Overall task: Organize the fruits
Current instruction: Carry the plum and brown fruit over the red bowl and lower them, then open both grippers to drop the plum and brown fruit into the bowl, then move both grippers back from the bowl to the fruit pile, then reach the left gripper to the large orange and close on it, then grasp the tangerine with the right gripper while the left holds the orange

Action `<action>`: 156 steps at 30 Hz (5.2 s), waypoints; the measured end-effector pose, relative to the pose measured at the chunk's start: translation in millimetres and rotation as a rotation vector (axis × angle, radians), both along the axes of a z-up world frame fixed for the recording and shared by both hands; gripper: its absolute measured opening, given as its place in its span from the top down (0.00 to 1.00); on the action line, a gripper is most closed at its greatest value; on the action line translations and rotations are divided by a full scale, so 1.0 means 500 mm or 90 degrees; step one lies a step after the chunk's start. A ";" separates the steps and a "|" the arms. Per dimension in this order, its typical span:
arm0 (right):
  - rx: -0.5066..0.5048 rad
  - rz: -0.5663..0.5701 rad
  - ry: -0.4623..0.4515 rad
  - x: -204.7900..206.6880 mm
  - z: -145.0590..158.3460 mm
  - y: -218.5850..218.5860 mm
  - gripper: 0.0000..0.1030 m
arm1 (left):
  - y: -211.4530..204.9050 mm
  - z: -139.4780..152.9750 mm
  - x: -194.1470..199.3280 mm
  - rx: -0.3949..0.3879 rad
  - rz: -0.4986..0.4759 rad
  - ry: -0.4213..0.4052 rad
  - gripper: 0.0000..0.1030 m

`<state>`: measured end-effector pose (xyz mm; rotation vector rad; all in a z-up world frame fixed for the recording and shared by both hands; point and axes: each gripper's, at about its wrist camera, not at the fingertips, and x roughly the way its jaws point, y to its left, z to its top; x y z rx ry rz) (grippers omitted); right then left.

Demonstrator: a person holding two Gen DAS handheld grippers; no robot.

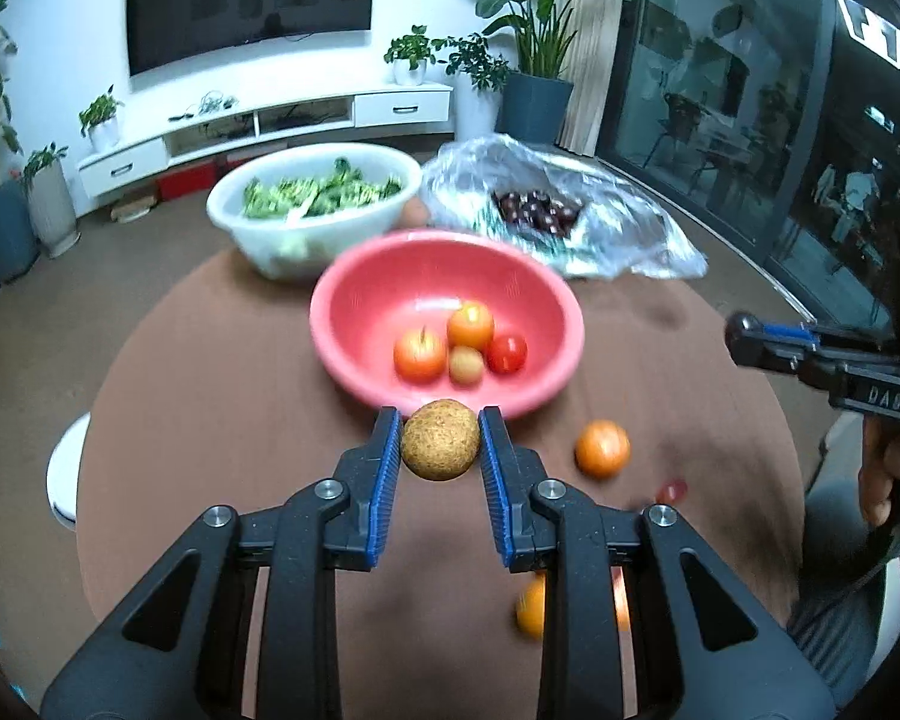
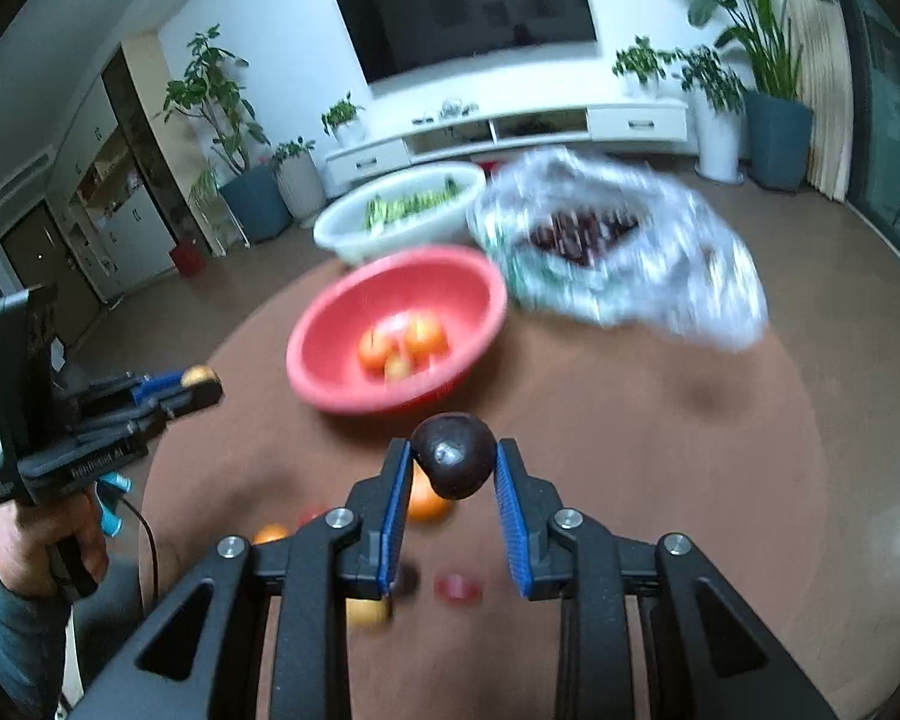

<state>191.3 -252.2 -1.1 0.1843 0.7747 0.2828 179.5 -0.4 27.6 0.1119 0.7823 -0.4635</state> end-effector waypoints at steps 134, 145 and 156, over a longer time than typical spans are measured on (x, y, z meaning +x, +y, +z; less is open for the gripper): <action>-0.110 0.198 0.015 -0.127 -0.122 0.181 0.44 | -0.017 -0.172 -0.147 0.036 -0.280 0.090 0.66; -0.236 0.312 0.050 -0.084 -0.151 0.244 0.48 | 0.022 -0.166 -0.177 -0.050 -0.149 0.126 0.66; -0.320 0.346 0.069 -0.068 -0.172 0.275 0.57 | 0.026 -0.183 -0.188 -0.066 -0.111 0.140 0.66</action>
